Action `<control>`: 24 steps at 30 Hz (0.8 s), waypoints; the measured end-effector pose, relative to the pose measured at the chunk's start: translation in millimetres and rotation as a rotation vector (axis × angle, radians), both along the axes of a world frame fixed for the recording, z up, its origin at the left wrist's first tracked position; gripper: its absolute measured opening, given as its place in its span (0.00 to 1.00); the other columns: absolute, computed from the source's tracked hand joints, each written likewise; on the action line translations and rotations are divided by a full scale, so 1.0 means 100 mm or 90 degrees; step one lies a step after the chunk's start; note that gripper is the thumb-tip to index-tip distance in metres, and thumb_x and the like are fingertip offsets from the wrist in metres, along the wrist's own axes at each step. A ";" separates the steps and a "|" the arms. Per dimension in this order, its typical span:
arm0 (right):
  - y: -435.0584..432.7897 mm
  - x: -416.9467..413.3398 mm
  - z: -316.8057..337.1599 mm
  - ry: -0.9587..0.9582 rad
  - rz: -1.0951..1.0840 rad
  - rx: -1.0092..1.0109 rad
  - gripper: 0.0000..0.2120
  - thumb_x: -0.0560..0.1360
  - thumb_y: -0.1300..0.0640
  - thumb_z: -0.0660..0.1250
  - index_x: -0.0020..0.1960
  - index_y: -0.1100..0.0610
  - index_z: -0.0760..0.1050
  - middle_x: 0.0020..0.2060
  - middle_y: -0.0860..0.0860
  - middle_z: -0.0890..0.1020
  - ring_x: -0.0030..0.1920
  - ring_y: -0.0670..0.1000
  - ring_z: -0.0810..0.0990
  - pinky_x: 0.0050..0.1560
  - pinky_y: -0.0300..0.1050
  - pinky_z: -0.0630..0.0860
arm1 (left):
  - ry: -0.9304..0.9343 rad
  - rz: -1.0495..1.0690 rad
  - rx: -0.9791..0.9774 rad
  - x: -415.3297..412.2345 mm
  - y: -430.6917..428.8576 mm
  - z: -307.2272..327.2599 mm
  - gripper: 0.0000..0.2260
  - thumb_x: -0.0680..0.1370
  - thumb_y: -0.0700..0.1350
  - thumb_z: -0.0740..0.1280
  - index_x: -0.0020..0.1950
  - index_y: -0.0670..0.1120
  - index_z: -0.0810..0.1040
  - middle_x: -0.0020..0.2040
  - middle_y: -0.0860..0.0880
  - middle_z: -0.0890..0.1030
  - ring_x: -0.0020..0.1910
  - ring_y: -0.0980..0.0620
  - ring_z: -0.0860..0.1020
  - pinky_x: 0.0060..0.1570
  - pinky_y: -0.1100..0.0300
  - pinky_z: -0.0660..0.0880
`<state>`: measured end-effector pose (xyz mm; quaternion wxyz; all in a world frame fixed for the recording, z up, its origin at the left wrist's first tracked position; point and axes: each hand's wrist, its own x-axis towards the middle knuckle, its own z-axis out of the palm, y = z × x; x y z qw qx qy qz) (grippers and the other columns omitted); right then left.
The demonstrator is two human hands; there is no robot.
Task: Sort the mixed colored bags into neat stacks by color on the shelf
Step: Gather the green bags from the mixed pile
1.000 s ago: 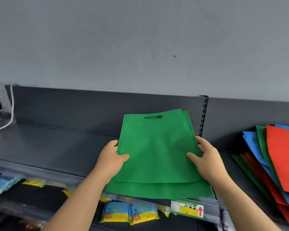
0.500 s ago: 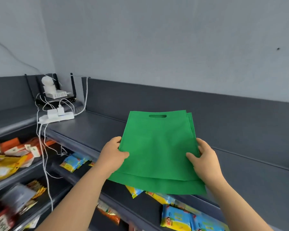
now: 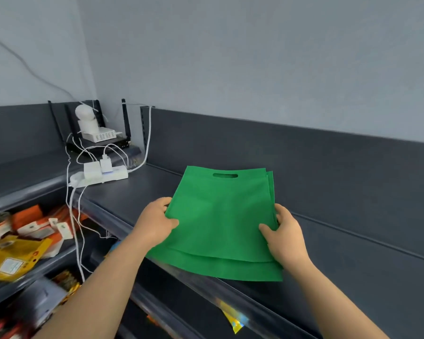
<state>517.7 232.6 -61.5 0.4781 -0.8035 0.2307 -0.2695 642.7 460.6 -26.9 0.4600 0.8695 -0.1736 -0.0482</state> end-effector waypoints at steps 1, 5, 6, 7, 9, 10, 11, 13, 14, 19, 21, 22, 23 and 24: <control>0.04 0.12 -0.01 0.009 -0.001 -0.004 0.22 0.75 0.64 0.65 0.67 0.53 0.67 0.53 0.43 0.78 0.43 0.36 0.75 0.36 0.25 0.69 | -0.001 -0.001 0.006 0.12 0.03 -0.02 0.21 0.75 0.34 0.67 0.66 0.48 0.73 0.44 0.59 0.75 0.38 0.60 0.76 0.34 0.66 0.72; 0.26 0.53 -0.10 0.040 -0.009 -0.010 0.22 0.75 0.65 0.65 0.68 0.54 0.67 0.49 0.41 0.76 0.39 0.33 0.73 0.30 0.23 0.70 | 0.020 -0.019 0.017 0.60 0.24 -0.14 0.21 0.75 0.33 0.67 0.67 0.47 0.72 0.48 0.55 0.77 0.36 0.64 0.72 0.30 0.70 0.67; 0.32 0.63 -0.12 0.046 -0.012 -0.011 0.22 0.76 0.65 0.65 0.68 0.55 0.67 0.47 0.40 0.75 0.39 0.33 0.73 0.29 0.23 0.69 | 0.024 -0.026 0.021 0.73 0.30 -0.17 0.21 0.75 0.33 0.67 0.67 0.46 0.72 0.50 0.54 0.77 0.36 0.65 0.71 0.30 0.71 0.66; 0.39 0.72 -0.14 0.051 -0.017 -0.012 0.22 0.76 0.65 0.65 0.67 0.55 0.67 0.47 0.40 0.75 0.39 0.33 0.73 0.29 0.23 0.69 | 0.027 -0.033 0.025 0.86 0.36 -0.19 0.22 0.75 0.33 0.68 0.68 0.46 0.72 0.51 0.53 0.76 0.36 0.65 0.71 0.31 0.70 0.66; 0.54 0.92 -0.19 0.057 -0.033 -0.012 0.21 0.76 0.65 0.65 0.67 0.55 0.68 0.49 0.42 0.77 0.39 0.34 0.74 0.29 0.23 0.70 | 0.026 -0.048 0.028 1.14 0.47 -0.22 0.22 0.75 0.34 0.68 0.68 0.46 0.72 0.52 0.52 0.77 0.37 0.65 0.71 0.32 0.69 0.67; 0.61 1.01 -0.22 0.058 -0.043 -0.011 0.20 0.76 0.65 0.65 0.66 0.54 0.68 0.50 0.42 0.77 0.38 0.34 0.74 0.29 0.24 0.70 | 0.027 -0.059 0.031 1.28 0.53 -0.23 0.22 0.75 0.34 0.68 0.68 0.46 0.72 0.54 0.50 0.78 0.38 0.65 0.72 0.33 0.69 0.68; 0.69 1.11 -0.23 0.061 -0.057 -0.008 0.20 0.76 0.65 0.65 0.66 0.54 0.68 0.49 0.42 0.77 0.38 0.35 0.75 0.28 0.25 0.70 | 0.027 -0.071 0.035 1.41 0.58 -0.24 0.22 0.75 0.34 0.68 0.68 0.46 0.72 0.55 0.50 0.78 0.38 0.65 0.72 0.34 0.69 0.68; 0.85 1.28 -0.26 0.068 -0.088 0.003 0.20 0.76 0.64 0.65 0.66 0.55 0.68 0.47 0.41 0.76 0.37 0.36 0.75 0.28 0.27 0.71 | 0.024 -0.093 0.037 1.66 0.65 -0.23 0.22 0.75 0.33 0.68 0.67 0.46 0.72 0.54 0.50 0.78 0.38 0.65 0.72 0.33 0.69 0.68; 0.92 1.36 -0.27 0.073 -0.103 0.009 0.20 0.76 0.64 0.65 0.66 0.55 0.68 0.48 0.42 0.77 0.38 0.37 0.76 0.28 0.28 0.71 | 0.021 -0.103 0.038 1.77 0.67 -0.22 0.22 0.75 0.33 0.68 0.67 0.46 0.72 0.53 0.50 0.78 0.37 0.65 0.71 0.33 0.70 0.67; 1.16 1.59 -0.32 0.108 -0.178 0.018 0.23 0.76 0.63 0.66 0.69 0.57 0.66 0.58 0.49 0.78 0.44 0.43 0.79 0.31 0.32 0.74 | -0.004 -0.156 0.059 2.18 0.69 -0.26 0.22 0.75 0.33 0.67 0.69 0.44 0.71 0.55 0.49 0.78 0.36 0.65 0.70 0.31 0.71 0.65; 1.22 1.63 -0.29 0.123 -0.186 0.003 0.22 0.75 0.63 0.67 0.68 0.57 0.66 0.57 0.49 0.78 0.42 0.43 0.78 0.35 0.32 0.74 | -0.013 -0.172 0.083 2.28 0.69 -0.28 0.23 0.76 0.33 0.67 0.70 0.44 0.70 0.57 0.48 0.78 0.35 0.64 0.70 0.32 0.69 0.66; 1.25 1.64 -0.28 0.133 -0.187 -0.004 0.23 0.75 0.63 0.67 0.68 0.57 0.66 0.56 0.48 0.77 0.43 0.44 0.76 0.40 0.33 0.74 | -0.021 -0.176 0.101 2.33 0.69 -0.29 0.23 0.76 0.33 0.67 0.70 0.44 0.69 0.58 0.47 0.78 0.35 0.61 0.71 0.33 0.68 0.68; 1.27 1.64 -0.27 0.148 -0.186 -0.010 0.23 0.75 0.62 0.68 0.67 0.57 0.66 0.54 0.47 0.76 0.47 0.44 0.74 0.45 0.36 0.74 | -0.028 -0.176 0.123 2.38 0.69 -0.31 0.23 0.75 0.34 0.67 0.70 0.44 0.69 0.59 0.46 0.78 0.36 0.58 0.74 0.36 0.65 0.71; 1.29 1.65 -0.27 0.163 -0.186 -0.020 0.23 0.74 0.61 0.69 0.67 0.57 0.67 0.55 0.46 0.75 0.49 0.46 0.74 0.49 0.39 0.74 | -0.034 -0.175 0.145 2.42 0.69 -0.34 0.23 0.75 0.34 0.67 0.70 0.44 0.69 0.59 0.46 0.78 0.38 0.54 0.76 0.38 0.60 0.74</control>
